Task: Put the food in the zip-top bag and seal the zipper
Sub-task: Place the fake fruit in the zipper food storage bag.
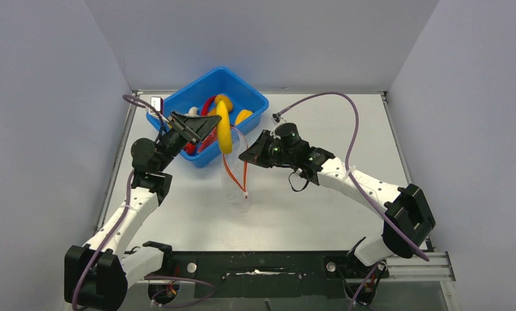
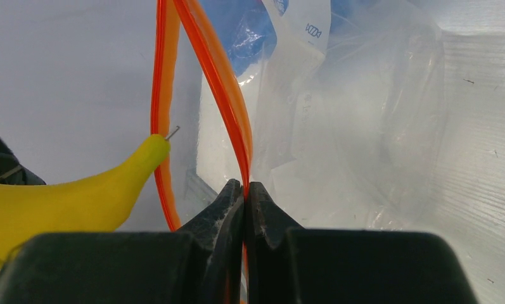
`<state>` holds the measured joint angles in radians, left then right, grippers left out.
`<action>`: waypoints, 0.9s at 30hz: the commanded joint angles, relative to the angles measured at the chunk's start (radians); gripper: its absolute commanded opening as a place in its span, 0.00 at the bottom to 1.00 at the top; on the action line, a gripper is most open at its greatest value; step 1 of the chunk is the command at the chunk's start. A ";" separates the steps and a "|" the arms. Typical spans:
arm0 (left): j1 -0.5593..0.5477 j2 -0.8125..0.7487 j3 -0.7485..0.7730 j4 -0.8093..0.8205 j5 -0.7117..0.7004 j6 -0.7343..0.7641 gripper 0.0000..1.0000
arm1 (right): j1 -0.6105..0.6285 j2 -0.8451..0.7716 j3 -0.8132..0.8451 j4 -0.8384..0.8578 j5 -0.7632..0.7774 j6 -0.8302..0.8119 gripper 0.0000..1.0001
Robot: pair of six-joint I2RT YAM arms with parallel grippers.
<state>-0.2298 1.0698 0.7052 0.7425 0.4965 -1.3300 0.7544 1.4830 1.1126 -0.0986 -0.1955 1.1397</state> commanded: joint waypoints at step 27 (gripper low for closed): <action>-0.100 0.011 -0.118 -0.148 -0.089 0.305 0.00 | 0.006 -0.040 0.066 0.049 0.030 -0.015 0.00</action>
<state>-0.3176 1.1053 0.5762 0.5850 0.4248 -1.0672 0.7544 1.4830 1.1389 -0.0994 -0.1902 1.1343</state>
